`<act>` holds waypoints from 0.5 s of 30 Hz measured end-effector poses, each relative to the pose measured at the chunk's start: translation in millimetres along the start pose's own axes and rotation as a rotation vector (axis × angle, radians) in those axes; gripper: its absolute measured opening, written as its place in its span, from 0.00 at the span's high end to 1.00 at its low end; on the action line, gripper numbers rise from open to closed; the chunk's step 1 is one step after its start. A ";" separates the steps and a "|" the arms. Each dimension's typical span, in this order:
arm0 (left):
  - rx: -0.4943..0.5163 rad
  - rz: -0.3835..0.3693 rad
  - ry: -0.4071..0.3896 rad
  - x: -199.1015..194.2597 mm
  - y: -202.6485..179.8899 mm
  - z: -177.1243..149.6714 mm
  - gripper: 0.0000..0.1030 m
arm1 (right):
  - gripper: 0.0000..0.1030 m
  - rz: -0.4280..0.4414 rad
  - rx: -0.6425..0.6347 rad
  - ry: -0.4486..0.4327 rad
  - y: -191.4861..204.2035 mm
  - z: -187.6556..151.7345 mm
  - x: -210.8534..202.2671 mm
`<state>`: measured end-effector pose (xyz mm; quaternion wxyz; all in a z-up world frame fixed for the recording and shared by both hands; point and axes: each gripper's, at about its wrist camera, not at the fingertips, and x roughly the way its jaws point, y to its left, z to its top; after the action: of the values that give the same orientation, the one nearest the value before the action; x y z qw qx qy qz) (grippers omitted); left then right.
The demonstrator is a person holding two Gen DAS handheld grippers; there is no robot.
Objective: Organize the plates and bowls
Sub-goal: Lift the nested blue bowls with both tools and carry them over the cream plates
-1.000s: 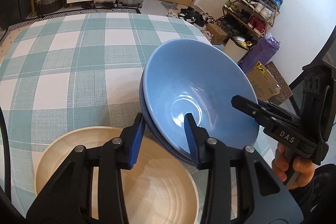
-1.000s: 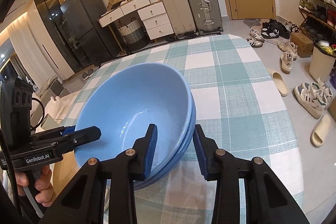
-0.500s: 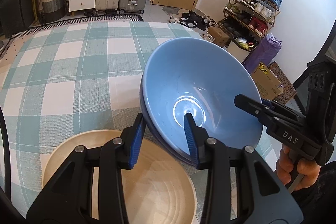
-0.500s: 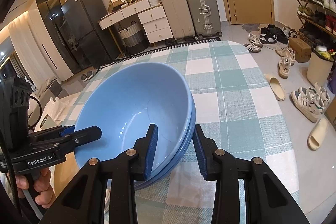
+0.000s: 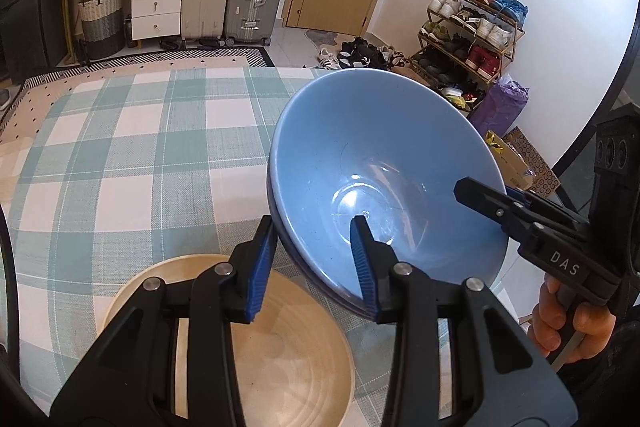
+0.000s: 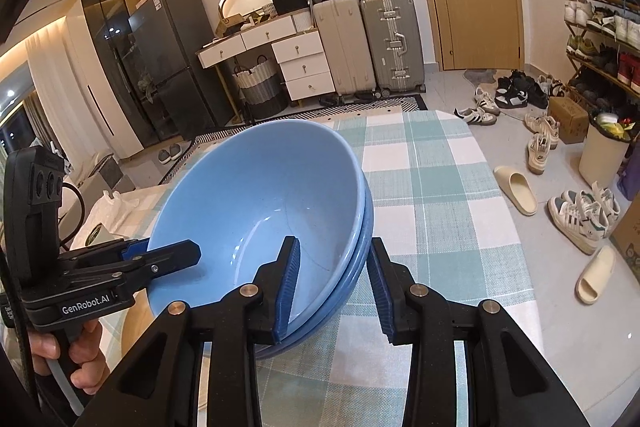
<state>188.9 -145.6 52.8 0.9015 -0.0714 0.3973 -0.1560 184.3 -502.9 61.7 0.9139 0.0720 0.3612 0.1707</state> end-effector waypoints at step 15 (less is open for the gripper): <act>0.017 0.044 -0.097 -82.2 -9.7 -3.8 0.67 | 0.66 0.038 -0.051 -0.067 42.0 7.2 -50.4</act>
<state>131.6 -127.0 109.8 0.9236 -0.0624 0.3531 -0.1357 144.0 -482.2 109.7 0.9237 0.0609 0.3244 0.1946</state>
